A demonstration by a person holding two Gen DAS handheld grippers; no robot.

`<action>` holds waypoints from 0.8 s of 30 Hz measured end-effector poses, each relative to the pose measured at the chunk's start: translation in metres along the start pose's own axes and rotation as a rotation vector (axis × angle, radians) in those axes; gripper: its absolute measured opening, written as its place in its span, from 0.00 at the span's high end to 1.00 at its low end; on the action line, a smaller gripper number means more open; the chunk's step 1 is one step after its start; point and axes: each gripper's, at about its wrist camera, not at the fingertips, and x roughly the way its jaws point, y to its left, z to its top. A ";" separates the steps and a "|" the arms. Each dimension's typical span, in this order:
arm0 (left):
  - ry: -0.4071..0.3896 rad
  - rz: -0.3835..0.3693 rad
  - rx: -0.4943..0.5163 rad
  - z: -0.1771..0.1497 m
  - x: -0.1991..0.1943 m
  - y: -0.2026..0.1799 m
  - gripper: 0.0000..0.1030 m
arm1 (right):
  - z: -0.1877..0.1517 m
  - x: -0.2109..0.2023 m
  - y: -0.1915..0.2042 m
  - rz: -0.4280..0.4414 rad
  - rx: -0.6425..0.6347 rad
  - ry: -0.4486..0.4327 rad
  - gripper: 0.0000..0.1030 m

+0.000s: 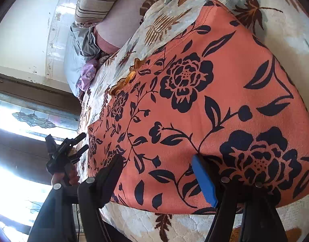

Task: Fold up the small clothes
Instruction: 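Press the folded coral top flat with both open grippers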

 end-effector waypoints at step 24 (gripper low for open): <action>-0.060 0.064 0.151 -0.085 -0.030 -0.004 0.43 | 0.109 -0.005 -0.042 0.035 0.207 -0.145 0.28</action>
